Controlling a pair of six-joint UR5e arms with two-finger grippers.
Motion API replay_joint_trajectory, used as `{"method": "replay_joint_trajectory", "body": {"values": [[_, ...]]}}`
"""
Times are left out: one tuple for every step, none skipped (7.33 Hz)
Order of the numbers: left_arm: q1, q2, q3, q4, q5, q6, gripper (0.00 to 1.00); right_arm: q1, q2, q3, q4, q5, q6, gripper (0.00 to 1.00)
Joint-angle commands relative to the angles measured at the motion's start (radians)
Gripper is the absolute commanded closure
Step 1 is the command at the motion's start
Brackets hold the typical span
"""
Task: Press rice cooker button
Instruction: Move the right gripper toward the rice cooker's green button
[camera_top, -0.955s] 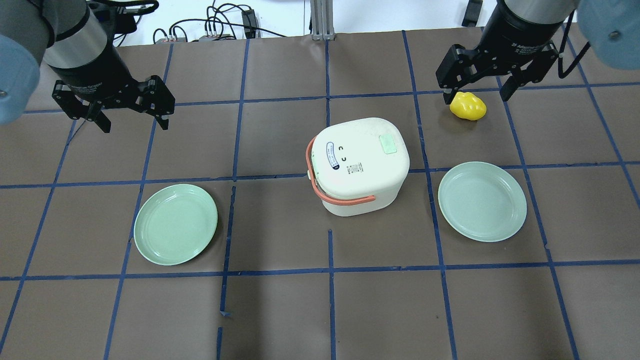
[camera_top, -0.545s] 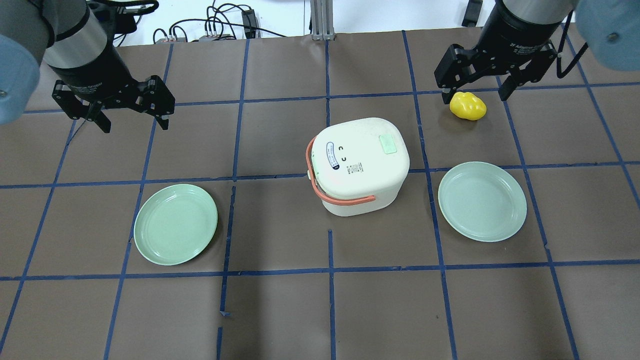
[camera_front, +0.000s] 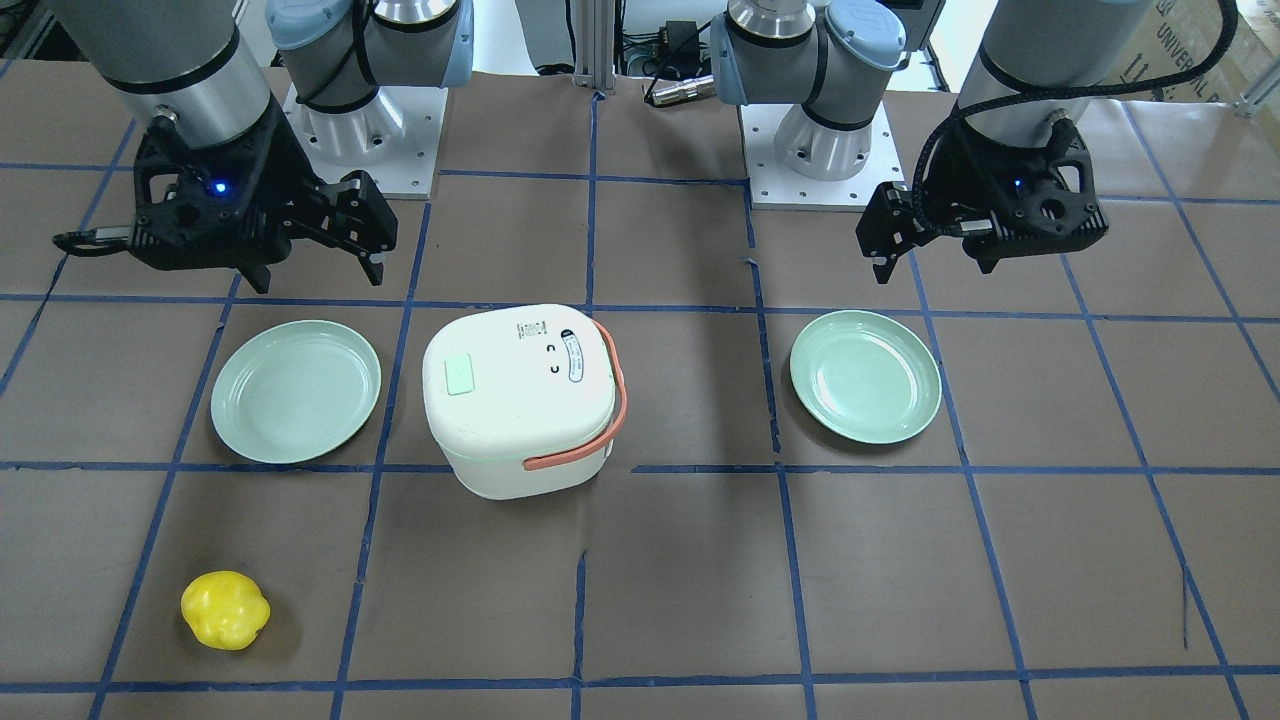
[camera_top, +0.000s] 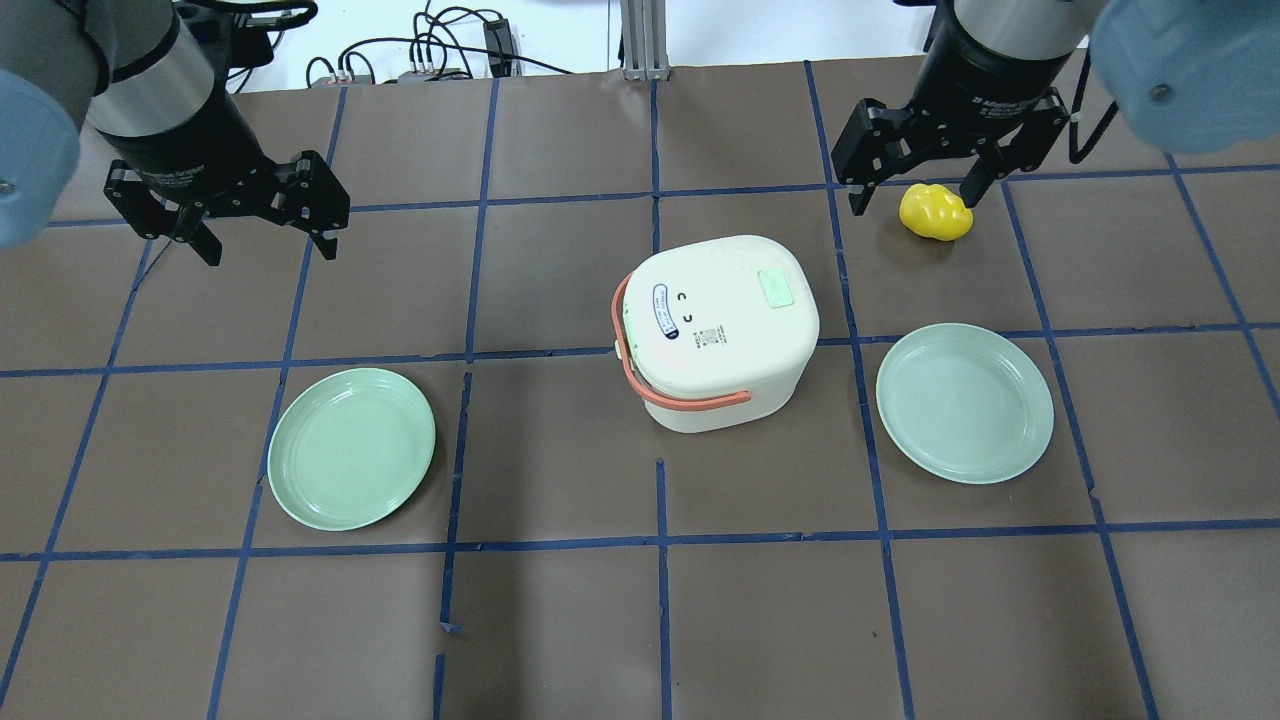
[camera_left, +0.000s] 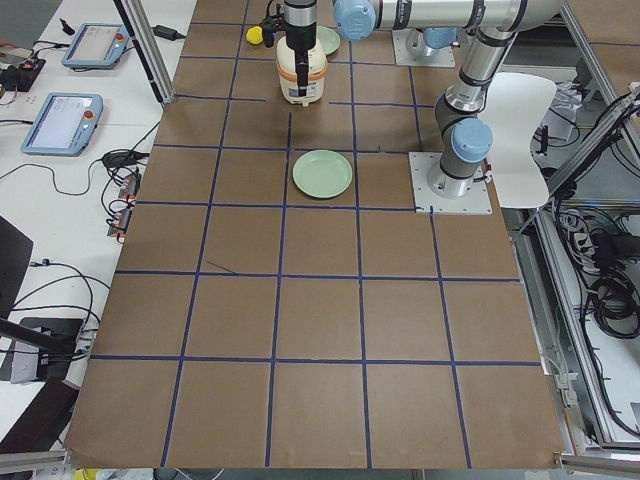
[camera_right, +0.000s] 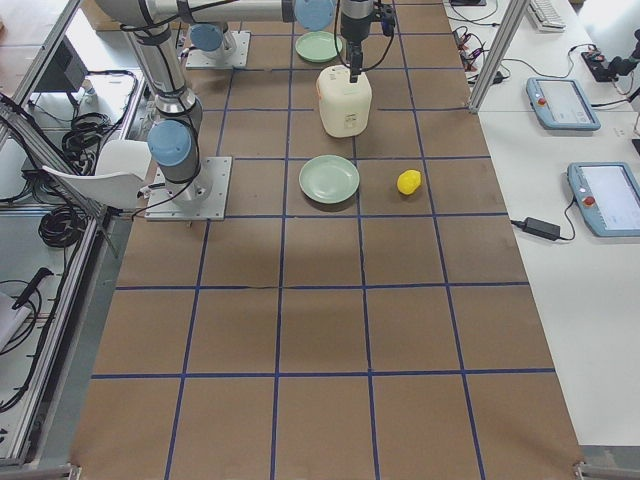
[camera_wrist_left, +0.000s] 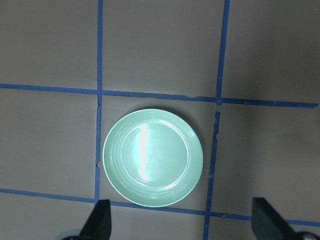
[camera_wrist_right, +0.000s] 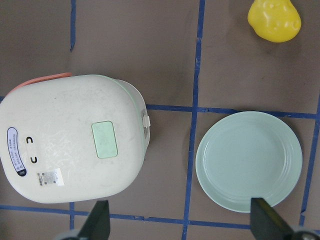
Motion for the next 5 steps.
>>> {"method": "replay_joint_trajectory", "body": {"values": [[0.0, 0.0, 0.0, 0.0, -0.001, 0.0, 0.0, 0.023, 0.05, -0.001, -0.058, 0.0, 0.02, 0.0], [0.0, 0.0, 0.0, 0.0, 0.0, 0.0, 0.0, 0.024, 0.062, -0.004, -0.076, 0.006, 0.02, 0.05], [0.0, 0.0, 0.0, 0.0, -0.001, 0.0, 0.0, 0.026, 0.067, -0.003, -0.096, 0.047, 0.034, 0.3], [0.0, 0.0, 0.0, 0.0, 0.0, 0.0, 0.0, 0.027, 0.074, -0.001, -0.098, 0.058, 0.065, 0.52], [0.0, 0.0, 0.0, 0.0, 0.0, 0.0, 0.0, 0.029, 0.093, -0.003, -0.098, 0.056, 0.08, 0.65]]}}
